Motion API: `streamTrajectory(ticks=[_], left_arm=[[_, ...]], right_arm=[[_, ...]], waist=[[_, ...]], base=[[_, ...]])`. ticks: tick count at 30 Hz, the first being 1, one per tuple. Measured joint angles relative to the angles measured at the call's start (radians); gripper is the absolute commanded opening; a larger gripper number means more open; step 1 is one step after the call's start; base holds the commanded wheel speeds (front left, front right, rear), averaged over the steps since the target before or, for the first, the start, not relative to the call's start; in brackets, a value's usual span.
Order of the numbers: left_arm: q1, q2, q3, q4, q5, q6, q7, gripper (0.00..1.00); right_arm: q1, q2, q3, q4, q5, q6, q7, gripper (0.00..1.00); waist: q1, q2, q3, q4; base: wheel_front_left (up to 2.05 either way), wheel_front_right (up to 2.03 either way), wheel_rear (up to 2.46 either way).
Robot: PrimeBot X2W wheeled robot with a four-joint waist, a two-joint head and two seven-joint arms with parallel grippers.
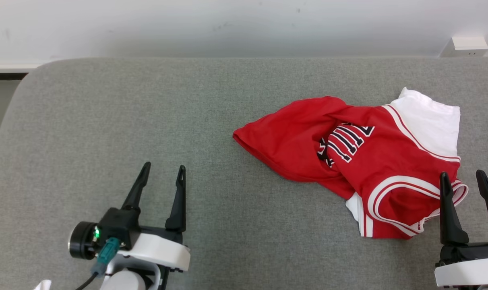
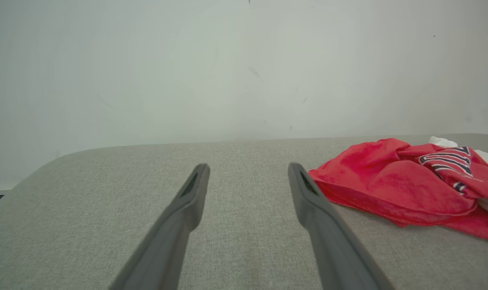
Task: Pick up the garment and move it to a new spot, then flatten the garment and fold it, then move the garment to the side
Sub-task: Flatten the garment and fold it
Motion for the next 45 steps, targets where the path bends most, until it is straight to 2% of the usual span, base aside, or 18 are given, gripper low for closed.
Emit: streamTrajectory(ticks=[12,15,19,23,26,34,39,40,41,45], left_arm=[[-0.005,0.002,-0.014,-0.012,-0.001,0.008,0.004,1.0],[-0.054,-0.012,-0.056,-0.015,0.012,-0.016,0.017,1.0],[-0.171,-0.075,-0.15,0.017,0.046,-0.071,0.053,1.0],[-0.292,-0.145,-0.253,0.104,0.056,-0.136,0.073,1.0],[-0.347,-0.165,-0.312,0.212,0.044,-0.165,0.101,1.0],[-0.454,-0.175,-0.401,0.428,-0.037,-0.168,0.172,1.0],[-0.503,-0.176,-0.462,0.51,-0.132,-0.168,0.273,1.0],[-0.513,-0.176,-0.475,0.52,-0.146,-0.176,0.291,0.22],[-0.521,-0.177,-0.489,0.527,-0.152,-0.179,0.304,0.0],[-0.539,-0.179,-0.524,0.556,-0.151,-0.175,0.304,0.0]], right_arm=[[0.008,0.013,-0.001,-0.03,0.001,0.0,0.03,1.0],[0.008,0.014,-0.005,-0.04,0.001,0.0,0.03,1.0],[-0.002,0.014,-0.004,-0.053,0.001,0.0,0.032,1.0],[-0.015,0.015,-0.002,-0.056,0.002,0.0,0.031,1.0],[-0.03,0.015,0.008,-0.051,0.004,0.0,0.029,1.0],[-0.044,0.015,0.013,-0.031,0.01,0.0,0.025,1.0],[-0.046,0.016,0.015,-0.025,0.017,0.0,0.02,1.0],[-0.046,0.016,0.015,-0.022,0.019,0.0,0.02,1.0],[-0.047,0.017,0.015,-0.021,0.02,0.0,0.02,1.0],[-0.046,0.018,0.014,-0.017,0.02,0.0,0.02,1.0]], waist=[[0.0,0.0,0.0,0.011],[0.0,0.0,0.012,0.012],[0.0,0.0,0.043,0.012],[0.0,0.0,0.08,0.006],[0.0,0.0,0.102,-0.006],[0.0001,0.0,0.131,-0.041],[0.0,0.0,0.136,-0.052],[0.0,0.0,0.135,-0.054],[0.0,0.0,0.134,-0.056],[0.0,0.0,0.126,-0.056]], base=[[0.0,0.0,0.0],[0.0,0.0,0.0],[0.0,0.0,0.0],[0.0,0.0,0.0],[0.0,0.0,0.0],[0.0,0.0,0.0],[0.0,0.0,0.0],[0.0,0.0,0.0],[0.0,0.0,0.0],[0.0,0.0,0.0]])
